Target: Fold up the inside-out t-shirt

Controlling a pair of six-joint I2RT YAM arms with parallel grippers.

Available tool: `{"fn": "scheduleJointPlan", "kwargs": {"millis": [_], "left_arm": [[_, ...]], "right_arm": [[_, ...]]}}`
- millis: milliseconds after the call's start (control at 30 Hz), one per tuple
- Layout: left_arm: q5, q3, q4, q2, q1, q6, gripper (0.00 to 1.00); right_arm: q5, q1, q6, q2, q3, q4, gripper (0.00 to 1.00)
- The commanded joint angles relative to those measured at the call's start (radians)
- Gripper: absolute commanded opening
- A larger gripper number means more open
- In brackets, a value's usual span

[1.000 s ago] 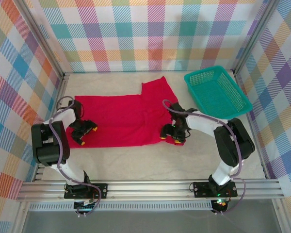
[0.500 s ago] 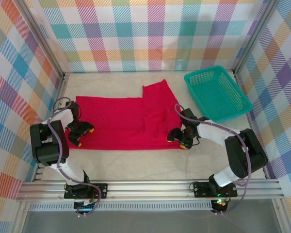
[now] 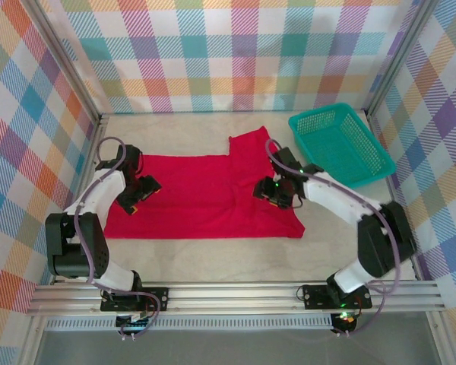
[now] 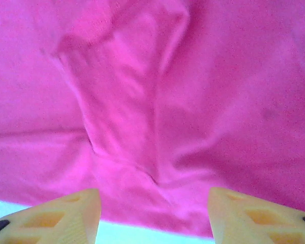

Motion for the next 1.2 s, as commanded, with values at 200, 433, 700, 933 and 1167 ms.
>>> {"fn": "scheduleJointPlan", "kwargs": {"millis": [200, 433, 700, 933, 1167], "left_arm": [[-0.002, -0.021, -0.039, -0.022, 0.003, 0.017, 0.87], [0.009, -0.046, -0.013, -0.005, 0.001, 0.011, 0.86], [-0.012, -0.037, -0.032, -0.03, 0.002, 0.025, 0.86], [0.025, -0.023, -0.014, -0.011, 0.002, 0.011, 0.86], [0.046, -0.035, -0.009, -0.018, 0.002, 0.006, 0.86]], "right_arm": [[0.059, -0.004, -0.064, 0.303, 0.254, 0.018, 0.61], [0.069, -0.012, -0.067, 0.478, 0.445, -0.023, 0.6], [-0.029, -0.008, -0.096, 0.464, 0.486, -0.042, 0.61], [-0.029, 0.05, -0.101, 0.386, 0.408, -0.049, 0.64], [-0.083, 0.097, -0.045, 0.526, 0.439, 0.033, 0.65]]}}
